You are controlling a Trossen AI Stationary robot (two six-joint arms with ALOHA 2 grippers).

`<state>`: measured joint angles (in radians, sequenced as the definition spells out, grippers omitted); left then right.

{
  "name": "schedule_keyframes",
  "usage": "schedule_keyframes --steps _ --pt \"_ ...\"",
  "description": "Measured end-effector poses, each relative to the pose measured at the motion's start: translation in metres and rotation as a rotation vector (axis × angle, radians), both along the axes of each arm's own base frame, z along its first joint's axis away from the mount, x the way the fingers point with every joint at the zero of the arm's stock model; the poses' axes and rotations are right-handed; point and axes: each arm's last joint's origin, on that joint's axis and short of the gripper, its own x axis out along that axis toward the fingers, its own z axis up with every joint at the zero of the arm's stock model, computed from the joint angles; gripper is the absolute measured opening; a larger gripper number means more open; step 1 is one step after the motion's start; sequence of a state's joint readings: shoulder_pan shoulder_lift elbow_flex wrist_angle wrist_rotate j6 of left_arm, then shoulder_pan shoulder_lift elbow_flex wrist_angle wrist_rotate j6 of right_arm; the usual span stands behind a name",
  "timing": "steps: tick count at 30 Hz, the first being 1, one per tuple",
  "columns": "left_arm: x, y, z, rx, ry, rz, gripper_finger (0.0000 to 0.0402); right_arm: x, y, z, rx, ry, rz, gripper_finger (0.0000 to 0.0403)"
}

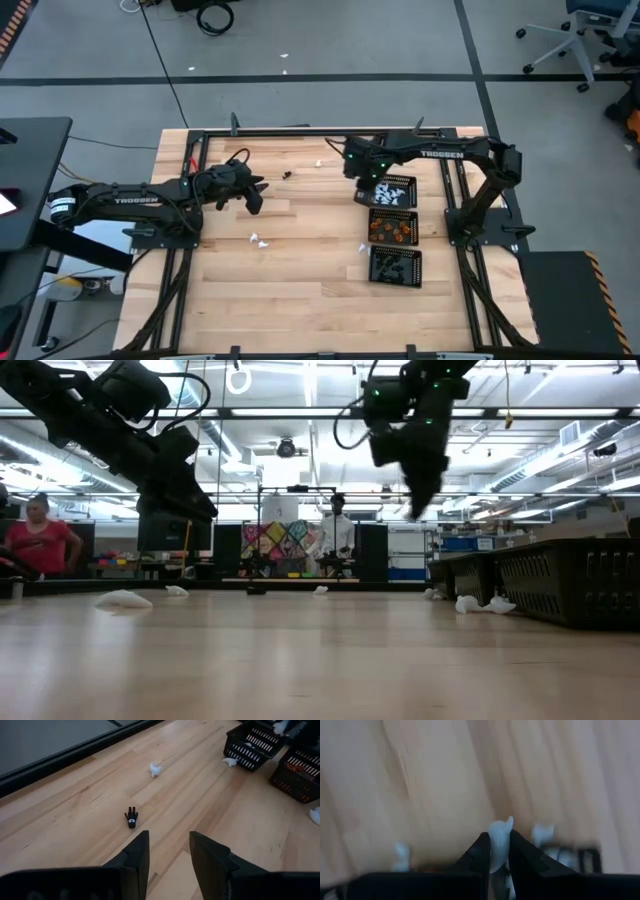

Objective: Sort Halloween decoration
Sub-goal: Put the white ghost toy into the top black bin

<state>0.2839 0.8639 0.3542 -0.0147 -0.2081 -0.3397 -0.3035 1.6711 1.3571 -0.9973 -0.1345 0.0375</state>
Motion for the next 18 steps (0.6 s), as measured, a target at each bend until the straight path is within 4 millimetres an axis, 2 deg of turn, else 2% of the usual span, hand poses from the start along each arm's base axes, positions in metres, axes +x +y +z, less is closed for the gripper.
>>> schedule_keyframes --steps 4,8,13,18 --pt "0.000 0.000 0.000 0.000 0.000 0.000 0.0126 -0.014 0.004 -0.004 0.040 0.156 -0.028 0.0060" --pt "0.000 0.000 0.000 0.000 0.000 0.000 0.0126 -0.022 0.003 -0.017 0.020 0.246 -0.073 0.0060" --pt "0.000 0.000 0.000 -0.007 -0.005 0.004 0.0126 -0.032 -0.003 -0.041 -0.002 0.283 -0.118 0.0064" --pt "0.000 0.000 0.000 -0.009 -0.006 0.007 0.0126 -0.041 -0.012 -0.060 -0.013 0.303 -0.167 0.0088"
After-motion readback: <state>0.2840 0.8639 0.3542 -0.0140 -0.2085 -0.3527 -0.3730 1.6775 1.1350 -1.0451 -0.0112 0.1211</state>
